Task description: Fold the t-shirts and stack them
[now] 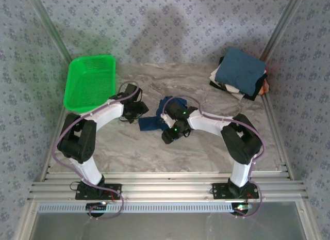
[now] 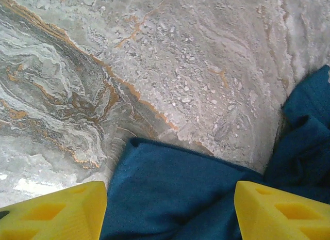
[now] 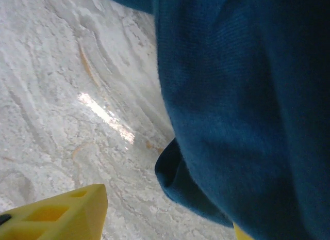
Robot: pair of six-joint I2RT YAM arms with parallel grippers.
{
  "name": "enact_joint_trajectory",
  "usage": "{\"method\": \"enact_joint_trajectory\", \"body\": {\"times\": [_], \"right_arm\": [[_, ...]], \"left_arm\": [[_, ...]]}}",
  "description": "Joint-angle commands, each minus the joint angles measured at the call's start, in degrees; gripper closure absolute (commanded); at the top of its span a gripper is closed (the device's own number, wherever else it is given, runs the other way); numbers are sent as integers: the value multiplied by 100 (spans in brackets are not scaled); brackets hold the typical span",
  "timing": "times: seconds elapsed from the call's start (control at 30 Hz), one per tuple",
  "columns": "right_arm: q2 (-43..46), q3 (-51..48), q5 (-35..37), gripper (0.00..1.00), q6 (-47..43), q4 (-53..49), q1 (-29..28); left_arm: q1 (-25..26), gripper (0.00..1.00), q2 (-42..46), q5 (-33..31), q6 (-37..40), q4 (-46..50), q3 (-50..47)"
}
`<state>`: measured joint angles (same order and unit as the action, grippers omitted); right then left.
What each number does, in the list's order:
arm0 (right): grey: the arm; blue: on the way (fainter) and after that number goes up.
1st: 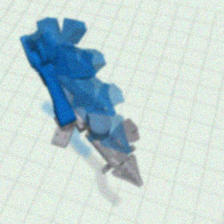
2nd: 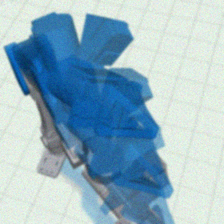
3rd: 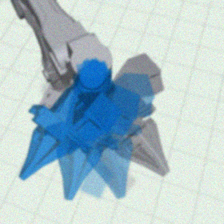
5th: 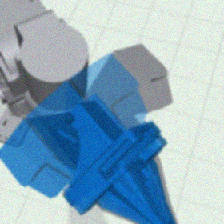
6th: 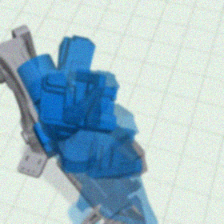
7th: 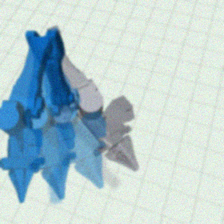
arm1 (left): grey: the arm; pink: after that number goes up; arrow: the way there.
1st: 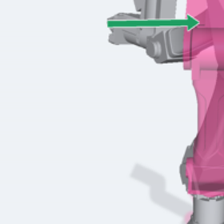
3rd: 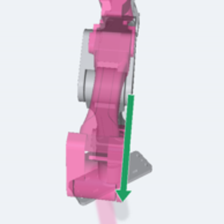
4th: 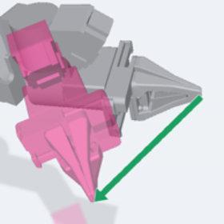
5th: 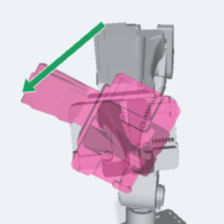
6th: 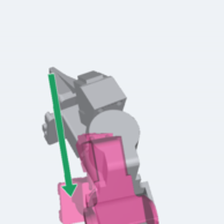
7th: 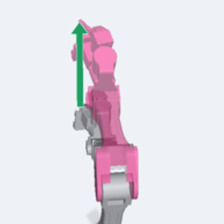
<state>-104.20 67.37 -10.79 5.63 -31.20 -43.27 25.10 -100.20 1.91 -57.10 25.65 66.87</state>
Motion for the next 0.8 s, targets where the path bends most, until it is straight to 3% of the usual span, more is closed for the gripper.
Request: {"method": "enact_joint_trajectory", "body": {"times": [0.0,0.07,0.2,0.27,0.57,0.77], "right_arm": [[-183,281,111,39,-123,-31,7],[-236,272,130,43,-116,-12,3],[-179,182,226,68,-36,55,54],[-39,144,237,75,-35,166,73],[75,-102,107,82,61,244,117],[140,-126,74,84,52,216,148]], "left_arm": [[-56,33,-263,61,-176,-251,-113],[-58,33,-377,72,-203,-280,-99],[-58,33,-559,-13,-253,-215,-89],[-54,34,-620,-49,-266,-133,-65],[97,38,-1171,-178,-70,513,538],[321,50,-1717,-221,376,1281,1284]]}}
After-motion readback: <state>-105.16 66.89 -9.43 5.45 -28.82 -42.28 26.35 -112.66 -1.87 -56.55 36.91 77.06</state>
